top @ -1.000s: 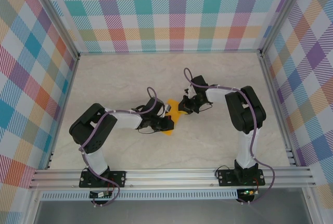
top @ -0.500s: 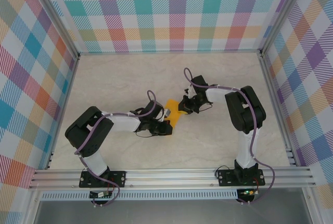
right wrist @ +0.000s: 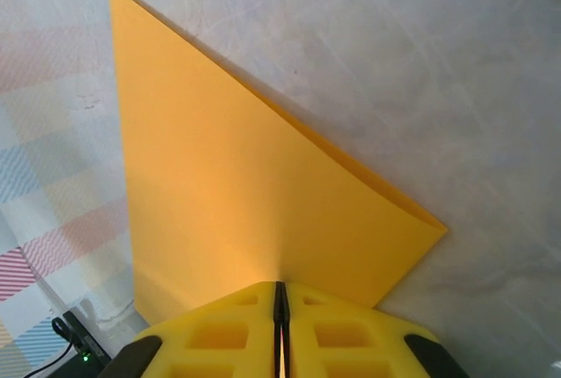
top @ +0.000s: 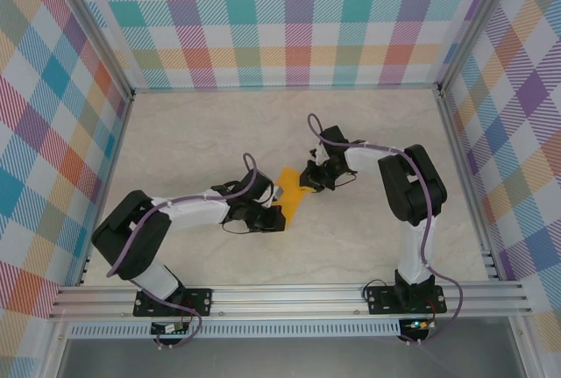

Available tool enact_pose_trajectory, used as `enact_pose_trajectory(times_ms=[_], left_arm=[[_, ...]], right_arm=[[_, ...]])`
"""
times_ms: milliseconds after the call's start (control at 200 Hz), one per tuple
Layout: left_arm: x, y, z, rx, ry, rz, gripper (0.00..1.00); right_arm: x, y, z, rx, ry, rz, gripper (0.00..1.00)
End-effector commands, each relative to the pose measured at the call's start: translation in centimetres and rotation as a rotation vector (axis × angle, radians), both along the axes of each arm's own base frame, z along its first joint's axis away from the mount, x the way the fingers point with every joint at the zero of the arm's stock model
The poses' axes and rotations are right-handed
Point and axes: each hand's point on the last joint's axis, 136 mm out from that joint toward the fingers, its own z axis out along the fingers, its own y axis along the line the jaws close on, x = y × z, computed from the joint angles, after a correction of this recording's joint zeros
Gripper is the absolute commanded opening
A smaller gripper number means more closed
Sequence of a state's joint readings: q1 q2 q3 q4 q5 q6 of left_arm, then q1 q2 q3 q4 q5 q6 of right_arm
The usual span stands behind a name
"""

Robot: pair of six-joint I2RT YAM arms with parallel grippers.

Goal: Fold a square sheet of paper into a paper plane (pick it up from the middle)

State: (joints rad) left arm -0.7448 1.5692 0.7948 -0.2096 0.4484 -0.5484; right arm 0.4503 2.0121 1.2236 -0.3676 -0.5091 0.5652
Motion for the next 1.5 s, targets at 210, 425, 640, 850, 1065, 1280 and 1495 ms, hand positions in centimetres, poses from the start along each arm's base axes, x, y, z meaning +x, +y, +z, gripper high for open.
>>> enact_pose_trajectory(times_ms=[210, 425, 640, 850, 1065, 1280, 1495], left_arm=[[5.5, 7.9, 3.1, 0.220, -0.148, 0.381, 0.38], [6.3, 13.9, 0.5, 0.270, -0.021, 0.622, 0.50], [6.8, 16.1, -0.2, 0.288, 0.010, 0.711, 0.52], [7.2, 16.6, -0.4, 0.293, 0.018, 0.727, 0.56], [7.3, 15.9, -0.3, 0.282, 0.033, 0.672, 0.61], [7.8, 14.4, -0.2, 0.203, 0.044, 0.642, 0.63], [7.7, 12.3, 0.5, 0.115, 0.070, 0.603, 0.69]], right_arm=[[-0.9, 3.3, 5.8, -0.078, -0.152, 0.002, 0.21], [-3.3, 6.5, 4.5, -0.185, -0.150, 0.037, 0.21], [-5.0, 8.5, 1.9, -0.221, -0.096, 0.105, 0.21], [-6.4, 8.7, -0.5, -0.265, -0.054, 0.176, 0.20], [-10.9, 5.3, -1.2, -0.283, -0.060, 0.460, 0.19], [-9.8, 4.3, 1.7, -0.268, -0.153, 0.488, 0.19], [-3.7, 4.8, 6.0, -0.253, -0.289, 0.129, 0.39]])
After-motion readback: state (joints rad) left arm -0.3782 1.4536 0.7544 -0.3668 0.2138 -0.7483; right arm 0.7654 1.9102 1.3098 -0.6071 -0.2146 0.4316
